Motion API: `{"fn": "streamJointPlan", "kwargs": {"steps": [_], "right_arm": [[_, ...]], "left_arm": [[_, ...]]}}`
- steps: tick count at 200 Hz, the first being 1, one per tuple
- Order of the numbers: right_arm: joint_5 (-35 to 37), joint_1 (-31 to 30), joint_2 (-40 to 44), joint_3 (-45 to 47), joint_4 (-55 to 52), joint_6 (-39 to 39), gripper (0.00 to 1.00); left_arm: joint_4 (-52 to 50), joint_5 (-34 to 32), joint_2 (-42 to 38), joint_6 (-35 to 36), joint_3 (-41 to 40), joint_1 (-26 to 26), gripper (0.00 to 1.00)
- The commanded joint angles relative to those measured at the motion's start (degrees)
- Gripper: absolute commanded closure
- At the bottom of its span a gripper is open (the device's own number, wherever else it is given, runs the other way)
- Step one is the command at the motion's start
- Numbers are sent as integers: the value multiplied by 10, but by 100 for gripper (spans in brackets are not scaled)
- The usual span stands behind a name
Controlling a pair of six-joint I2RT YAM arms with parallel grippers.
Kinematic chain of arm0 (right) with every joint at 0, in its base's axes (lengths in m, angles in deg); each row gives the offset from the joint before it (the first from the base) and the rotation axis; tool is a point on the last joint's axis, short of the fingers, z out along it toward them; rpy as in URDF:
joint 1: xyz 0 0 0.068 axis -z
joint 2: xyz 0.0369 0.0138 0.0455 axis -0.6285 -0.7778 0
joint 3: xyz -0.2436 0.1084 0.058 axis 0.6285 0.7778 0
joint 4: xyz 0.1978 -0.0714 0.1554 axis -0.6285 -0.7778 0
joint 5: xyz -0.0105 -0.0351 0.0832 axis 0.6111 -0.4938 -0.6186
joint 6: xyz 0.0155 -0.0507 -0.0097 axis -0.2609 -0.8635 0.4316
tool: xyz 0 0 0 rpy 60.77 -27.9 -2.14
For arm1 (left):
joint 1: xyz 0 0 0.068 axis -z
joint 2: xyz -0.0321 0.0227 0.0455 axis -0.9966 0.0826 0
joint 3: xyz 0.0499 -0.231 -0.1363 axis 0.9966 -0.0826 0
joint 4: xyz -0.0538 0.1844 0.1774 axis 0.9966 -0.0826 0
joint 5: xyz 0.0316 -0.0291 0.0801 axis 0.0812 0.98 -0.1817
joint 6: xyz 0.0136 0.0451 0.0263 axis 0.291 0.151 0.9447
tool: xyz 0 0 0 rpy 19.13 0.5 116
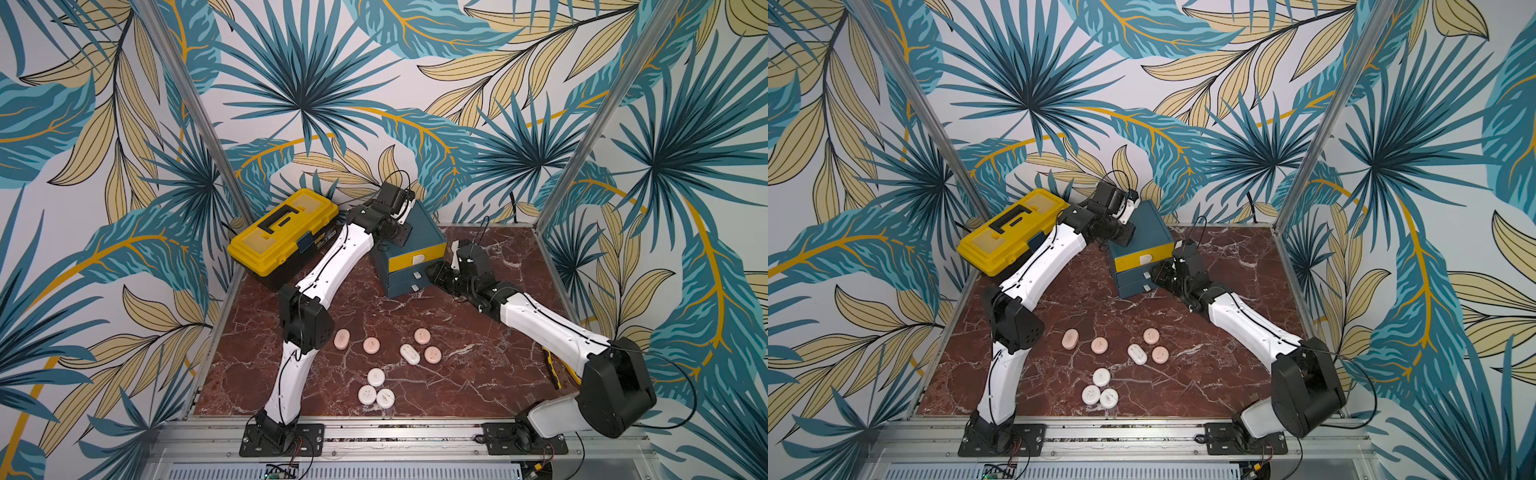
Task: Put the bluetooth earphones in the drawer according to color
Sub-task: Open the drawer in the storage box.
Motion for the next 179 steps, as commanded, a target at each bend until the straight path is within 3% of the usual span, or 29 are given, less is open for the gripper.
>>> {"fn": "streamJointPlan", "kwargs": {"steps": [1, 73, 179], "right_arm": [[-5, -2, 8, 58, 82, 48, 59], [-36, 0, -107, 95, 301, 144, 58], [-17, 0, -163, 80, 339, 175, 60]], "left_arm": [[-90, 16, 38, -2, -36, 7, 79], [-91, 20, 38, -5, -38, 7, 79], [-91, 20, 36, -5, -38, 8, 79]]}}
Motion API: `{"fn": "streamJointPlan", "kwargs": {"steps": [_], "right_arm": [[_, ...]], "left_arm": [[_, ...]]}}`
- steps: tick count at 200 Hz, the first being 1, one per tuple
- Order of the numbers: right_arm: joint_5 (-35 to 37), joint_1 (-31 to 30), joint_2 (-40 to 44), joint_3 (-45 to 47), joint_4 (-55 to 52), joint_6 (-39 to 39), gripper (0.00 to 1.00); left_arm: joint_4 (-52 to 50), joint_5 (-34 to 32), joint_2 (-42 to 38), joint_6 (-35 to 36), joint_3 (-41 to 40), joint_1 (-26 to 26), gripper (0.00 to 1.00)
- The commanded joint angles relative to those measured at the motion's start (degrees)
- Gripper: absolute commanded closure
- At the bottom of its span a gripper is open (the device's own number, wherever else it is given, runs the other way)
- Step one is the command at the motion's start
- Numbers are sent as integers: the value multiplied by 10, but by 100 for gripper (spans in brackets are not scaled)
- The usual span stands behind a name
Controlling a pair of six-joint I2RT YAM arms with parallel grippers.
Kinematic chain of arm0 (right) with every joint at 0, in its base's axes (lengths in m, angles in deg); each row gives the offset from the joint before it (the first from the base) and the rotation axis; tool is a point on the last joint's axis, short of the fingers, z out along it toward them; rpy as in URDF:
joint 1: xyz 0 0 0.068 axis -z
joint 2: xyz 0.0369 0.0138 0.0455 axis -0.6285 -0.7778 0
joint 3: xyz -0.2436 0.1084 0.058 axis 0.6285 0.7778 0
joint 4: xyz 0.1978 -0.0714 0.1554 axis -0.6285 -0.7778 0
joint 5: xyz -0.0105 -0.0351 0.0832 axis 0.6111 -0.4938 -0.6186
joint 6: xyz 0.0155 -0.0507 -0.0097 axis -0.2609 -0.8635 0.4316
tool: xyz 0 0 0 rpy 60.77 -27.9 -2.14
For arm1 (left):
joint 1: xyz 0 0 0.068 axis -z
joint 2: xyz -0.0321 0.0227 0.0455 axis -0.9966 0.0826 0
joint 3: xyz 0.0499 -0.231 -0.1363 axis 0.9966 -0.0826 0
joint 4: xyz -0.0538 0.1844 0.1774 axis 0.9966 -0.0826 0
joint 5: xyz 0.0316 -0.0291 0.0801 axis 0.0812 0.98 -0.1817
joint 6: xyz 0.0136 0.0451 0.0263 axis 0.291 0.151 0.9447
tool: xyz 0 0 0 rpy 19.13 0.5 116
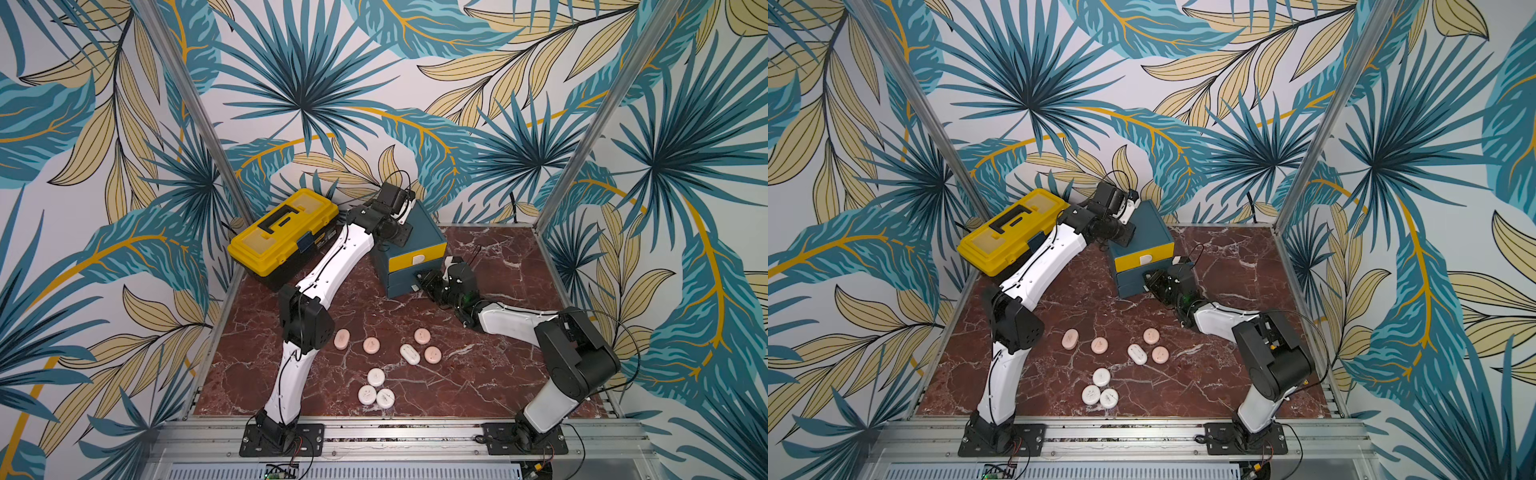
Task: Put the bluetooth earphones in the drawer according to color
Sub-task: Open the drawer in the storage box.
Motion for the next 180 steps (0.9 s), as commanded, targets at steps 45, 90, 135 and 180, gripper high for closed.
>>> {"fn": "streamJointPlan", "kwargs": {"steps": [45, 90, 135, 180], "right_arm": [[20, -1, -22, -8, 36, 13, 63], [33, 0, -31, -8, 60, 24, 65], [45, -1, -34, -17, 54, 27, 71], [42, -1, -35, -14, 56, 29, 84]], "left_arm": [[-92, 21, 36, -4, -37, 7, 79], [-92, 21, 37, -4, -37, 7, 79], [-91, 21, 35, -2, -37, 8, 79], [-91, 21, 37, -1, -37, 8, 79]]}}
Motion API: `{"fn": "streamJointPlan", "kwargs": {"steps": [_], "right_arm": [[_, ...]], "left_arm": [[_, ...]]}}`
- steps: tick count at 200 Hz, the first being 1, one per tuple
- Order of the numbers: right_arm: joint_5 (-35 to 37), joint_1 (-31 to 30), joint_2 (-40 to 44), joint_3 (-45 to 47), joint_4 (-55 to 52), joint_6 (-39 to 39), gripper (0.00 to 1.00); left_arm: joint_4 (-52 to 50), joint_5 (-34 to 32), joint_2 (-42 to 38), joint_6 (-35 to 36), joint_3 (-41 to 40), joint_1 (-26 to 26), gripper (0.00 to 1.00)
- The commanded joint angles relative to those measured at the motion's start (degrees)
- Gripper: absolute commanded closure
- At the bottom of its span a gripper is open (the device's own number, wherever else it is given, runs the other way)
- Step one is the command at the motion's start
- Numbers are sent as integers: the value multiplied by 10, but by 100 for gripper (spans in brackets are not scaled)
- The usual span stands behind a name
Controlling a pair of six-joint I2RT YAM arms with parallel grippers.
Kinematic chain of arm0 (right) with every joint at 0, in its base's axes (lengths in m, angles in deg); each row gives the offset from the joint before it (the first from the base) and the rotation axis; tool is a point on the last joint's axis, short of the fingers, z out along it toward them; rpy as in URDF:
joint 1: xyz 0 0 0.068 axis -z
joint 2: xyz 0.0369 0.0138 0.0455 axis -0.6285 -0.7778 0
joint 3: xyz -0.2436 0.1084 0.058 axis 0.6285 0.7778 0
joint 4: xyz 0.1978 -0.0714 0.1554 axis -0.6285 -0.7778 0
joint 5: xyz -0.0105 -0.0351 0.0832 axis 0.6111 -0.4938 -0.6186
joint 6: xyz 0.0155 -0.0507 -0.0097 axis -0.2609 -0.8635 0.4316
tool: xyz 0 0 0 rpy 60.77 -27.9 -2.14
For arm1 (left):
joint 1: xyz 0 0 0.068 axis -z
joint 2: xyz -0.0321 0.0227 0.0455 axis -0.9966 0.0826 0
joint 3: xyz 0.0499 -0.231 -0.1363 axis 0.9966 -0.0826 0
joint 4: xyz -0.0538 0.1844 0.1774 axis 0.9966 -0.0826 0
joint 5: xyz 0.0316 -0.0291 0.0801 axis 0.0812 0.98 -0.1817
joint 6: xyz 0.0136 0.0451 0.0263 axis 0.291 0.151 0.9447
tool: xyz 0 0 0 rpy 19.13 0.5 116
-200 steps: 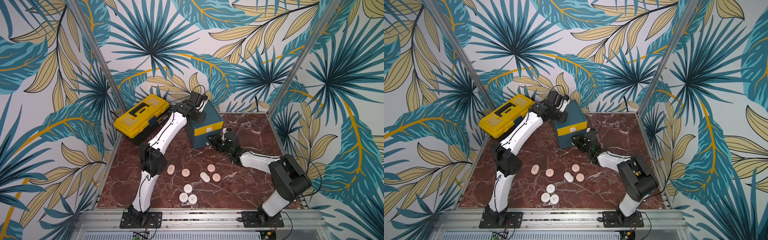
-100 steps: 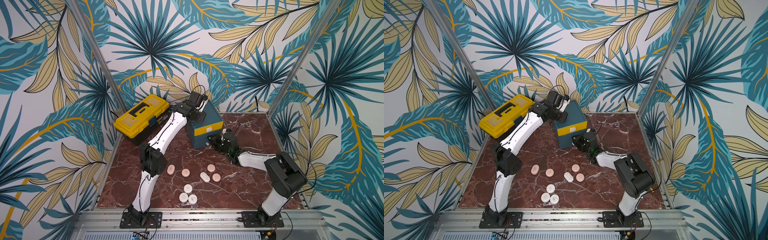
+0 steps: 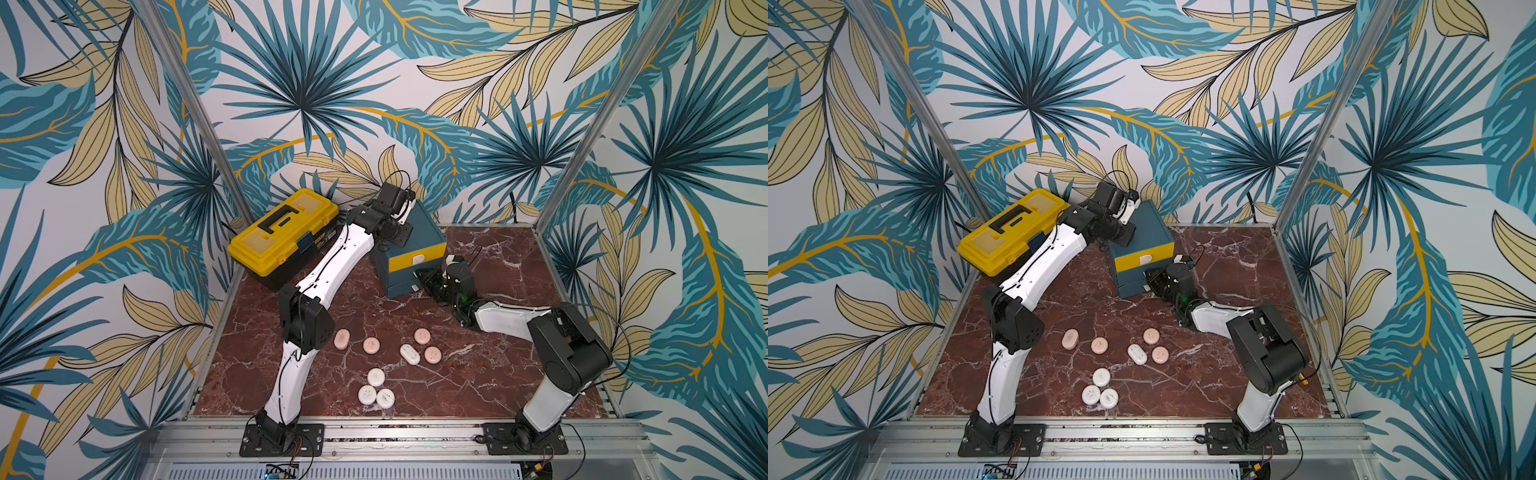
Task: Put the bluetooth earphones in the drawer according to color
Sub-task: Open the drawer in the storage box.
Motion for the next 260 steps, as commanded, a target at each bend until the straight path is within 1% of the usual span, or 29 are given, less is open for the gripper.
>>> {"fn": "streamJointPlan", "kwargs": {"steps": [1, 31, 44, 90, 112, 138, 166, 219, 260], "right_arm": [[8, -1, -11, -5, 15, 2, 84], [6, 0, 7, 17, 11, -2, 97], [2, -1, 15, 32, 8, -3, 99], [-3, -4, 71, 121, 10, 1, 100], [-9, -5, 114, 153, -19, -12, 100], [-15, -9, 173, 172, -90, -38, 100], [-14, -13, 221, 196, -132, -50, 100], [-5, -27, 269, 247, -147, -48, 100], [8, -32, 321, 250, -195, -65, 100]], "left_arm": [[-92, 19, 37, -1, -37, 7, 80], [-92, 16, 36, 0, -37, 7, 80], [-91, 15, 35, 0, -37, 7, 80], [-89, 13, 37, 0, -37, 7, 80], [-87, 14, 37, -1, -35, 7, 80], [-89, 11, 36, 0, -35, 5, 80], [-89, 12, 34, 0, -35, 3, 80], [-90, 11, 36, 0, -35, 4, 80], [-89, 10, 37, -2, -35, 3, 80]]}}
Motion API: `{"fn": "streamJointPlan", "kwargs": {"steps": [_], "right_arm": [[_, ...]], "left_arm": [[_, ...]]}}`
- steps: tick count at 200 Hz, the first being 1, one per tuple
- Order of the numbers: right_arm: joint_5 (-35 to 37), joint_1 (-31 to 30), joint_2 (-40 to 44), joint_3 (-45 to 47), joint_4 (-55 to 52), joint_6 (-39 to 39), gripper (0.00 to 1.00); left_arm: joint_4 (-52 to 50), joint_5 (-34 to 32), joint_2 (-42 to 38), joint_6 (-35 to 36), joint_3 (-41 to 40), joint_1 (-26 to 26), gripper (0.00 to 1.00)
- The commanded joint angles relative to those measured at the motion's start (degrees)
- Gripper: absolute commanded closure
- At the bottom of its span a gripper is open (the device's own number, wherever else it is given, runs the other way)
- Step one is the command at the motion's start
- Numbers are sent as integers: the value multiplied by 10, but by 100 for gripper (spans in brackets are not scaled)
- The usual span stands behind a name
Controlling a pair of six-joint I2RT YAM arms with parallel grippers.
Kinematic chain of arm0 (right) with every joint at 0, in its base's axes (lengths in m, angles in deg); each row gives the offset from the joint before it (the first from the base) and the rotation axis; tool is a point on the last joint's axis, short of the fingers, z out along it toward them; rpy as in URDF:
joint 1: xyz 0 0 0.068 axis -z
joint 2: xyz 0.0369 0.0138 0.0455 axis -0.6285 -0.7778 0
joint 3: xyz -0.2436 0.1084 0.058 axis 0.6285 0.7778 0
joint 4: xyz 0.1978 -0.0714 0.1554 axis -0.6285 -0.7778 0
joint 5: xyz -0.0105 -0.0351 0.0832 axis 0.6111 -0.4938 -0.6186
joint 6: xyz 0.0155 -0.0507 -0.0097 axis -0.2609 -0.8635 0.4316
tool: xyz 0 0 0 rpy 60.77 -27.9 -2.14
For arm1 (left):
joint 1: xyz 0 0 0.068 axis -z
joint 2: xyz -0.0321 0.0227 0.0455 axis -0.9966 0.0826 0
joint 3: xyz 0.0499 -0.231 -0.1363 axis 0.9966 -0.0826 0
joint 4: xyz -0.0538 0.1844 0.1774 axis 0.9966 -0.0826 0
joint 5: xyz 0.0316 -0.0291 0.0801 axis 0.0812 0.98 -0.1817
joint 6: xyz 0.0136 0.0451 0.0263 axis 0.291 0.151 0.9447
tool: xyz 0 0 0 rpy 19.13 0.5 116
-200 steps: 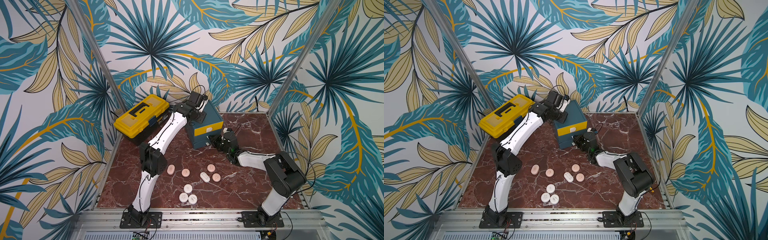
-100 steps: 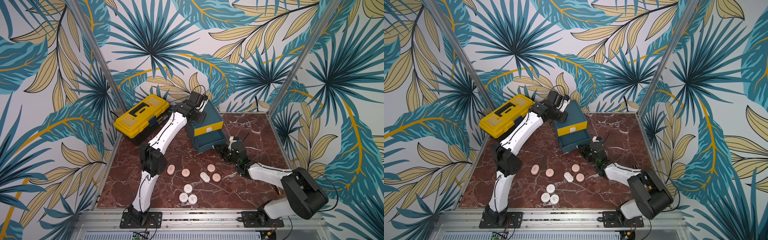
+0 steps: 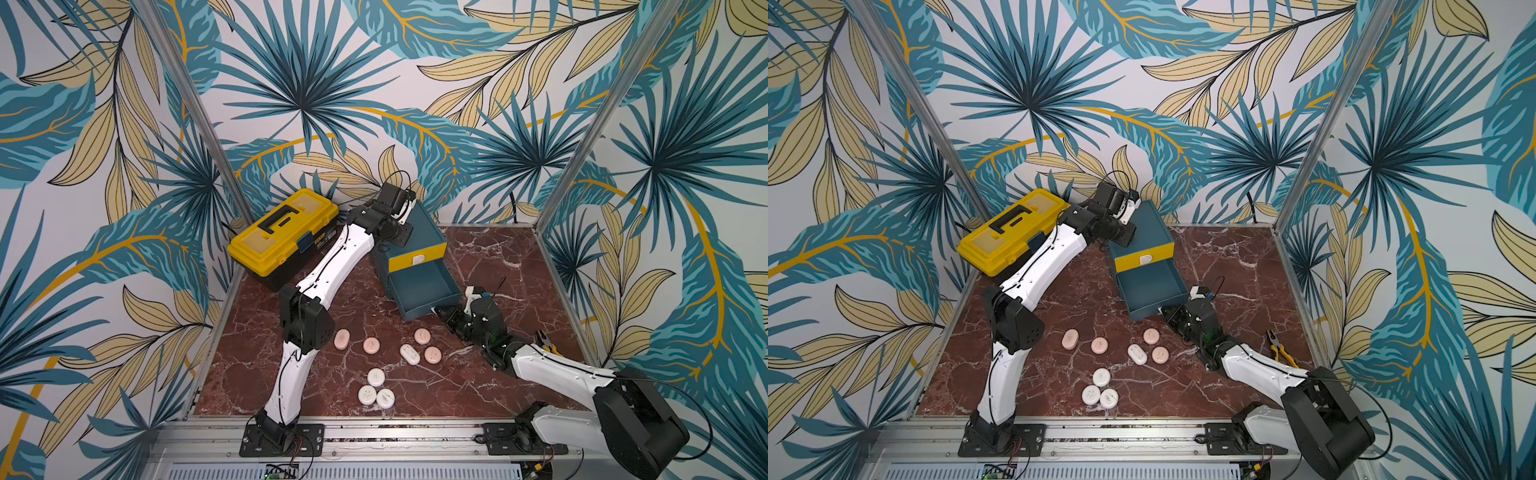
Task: Put the bluetooth earphones in the drawer according to color
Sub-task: Open the drawer in the storage box.
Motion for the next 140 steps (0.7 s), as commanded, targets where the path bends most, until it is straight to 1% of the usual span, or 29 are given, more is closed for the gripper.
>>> {"fn": "streamJointPlan", "kwargs": {"steps": [1, 60, 90, 117, 130, 140], "right_arm": [[9, -6, 25, 16, -70, -21, 100], [12, -14, 62, 32, -104, -25, 100], [11, -14, 56, 26, -106, -31, 100], [4, -15, 45, 21, -100, -33, 91], [3, -15, 50, 20, -103, -34, 81], [5, -16, 56, 18, -109, -36, 76]], "left_arm": [[-91, 11, 37, -2, -34, 3, 80], [-91, 10, 38, -3, -33, 2, 80], [-90, 11, 37, -4, -33, 3, 80], [-92, 11, 38, -3, -33, 3, 80], [-91, 11, 37, -3, -33, 2, 80], [-92, 11, 37, -3, -33, 2, 80]]}}
